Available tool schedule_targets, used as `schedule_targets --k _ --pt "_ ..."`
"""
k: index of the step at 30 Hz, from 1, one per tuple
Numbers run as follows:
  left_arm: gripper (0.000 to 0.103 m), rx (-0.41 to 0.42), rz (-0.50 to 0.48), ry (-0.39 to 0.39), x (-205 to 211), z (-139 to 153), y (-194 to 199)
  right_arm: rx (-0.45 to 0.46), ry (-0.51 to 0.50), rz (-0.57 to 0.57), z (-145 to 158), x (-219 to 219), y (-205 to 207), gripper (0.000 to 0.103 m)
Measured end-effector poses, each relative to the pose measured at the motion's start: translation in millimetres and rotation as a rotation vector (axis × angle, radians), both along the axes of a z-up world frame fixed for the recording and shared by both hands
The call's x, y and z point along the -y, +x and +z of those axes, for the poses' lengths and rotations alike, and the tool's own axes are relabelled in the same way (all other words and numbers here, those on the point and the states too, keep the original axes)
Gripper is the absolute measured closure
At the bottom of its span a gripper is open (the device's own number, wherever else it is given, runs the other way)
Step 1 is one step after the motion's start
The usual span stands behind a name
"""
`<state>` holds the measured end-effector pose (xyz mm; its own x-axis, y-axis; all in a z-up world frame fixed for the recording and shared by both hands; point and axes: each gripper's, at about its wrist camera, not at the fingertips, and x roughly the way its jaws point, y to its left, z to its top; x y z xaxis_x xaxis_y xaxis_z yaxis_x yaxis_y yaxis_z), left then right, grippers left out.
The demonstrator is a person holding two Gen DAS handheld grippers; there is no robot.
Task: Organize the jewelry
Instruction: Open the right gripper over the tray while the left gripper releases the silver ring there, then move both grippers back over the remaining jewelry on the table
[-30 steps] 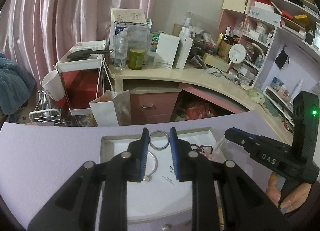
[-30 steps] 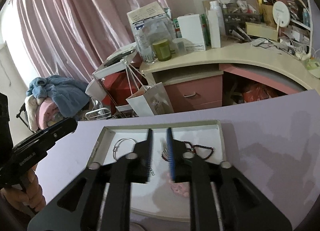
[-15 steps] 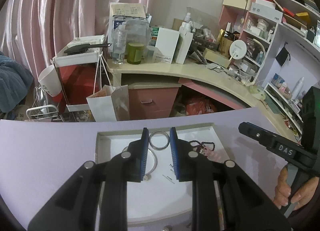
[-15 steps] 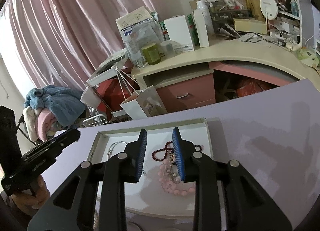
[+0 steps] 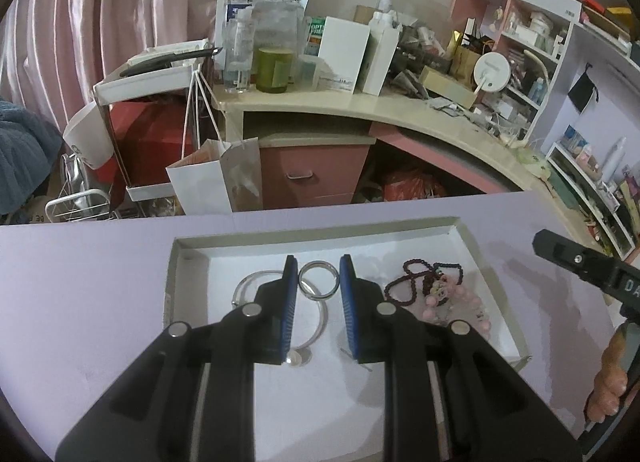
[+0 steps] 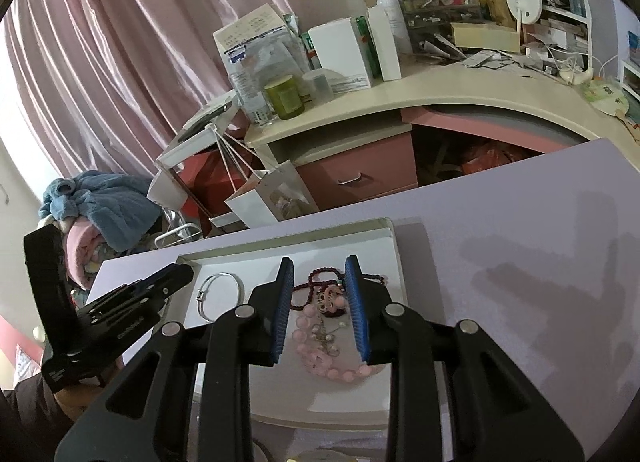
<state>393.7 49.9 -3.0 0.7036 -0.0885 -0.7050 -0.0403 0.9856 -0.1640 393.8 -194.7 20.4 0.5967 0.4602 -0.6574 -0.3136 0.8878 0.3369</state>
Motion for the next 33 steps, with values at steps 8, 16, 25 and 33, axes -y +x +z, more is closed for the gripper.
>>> schedule_targets --k 8,16,25,33 --pt "0.069 0.005 0.007 -0.020 -4 3 -5 0.002 0.005 -0.009 2 4 -5 0.075" --pt "0.056 0.119 0.050 -0.016 -18 54 -42 0.033 0.026 -0.035 16 20 -26 0.075" --pt "0.039 0.229 0.149 -0.011 -34 100 -116 0.039 0.037 0.021 20 23 -81 0.075" --pt "0.017 0.250 0.237 -0.008 -43 100 -184 -0.004 -0.001 0.180 -8 -9 -142 0.066"
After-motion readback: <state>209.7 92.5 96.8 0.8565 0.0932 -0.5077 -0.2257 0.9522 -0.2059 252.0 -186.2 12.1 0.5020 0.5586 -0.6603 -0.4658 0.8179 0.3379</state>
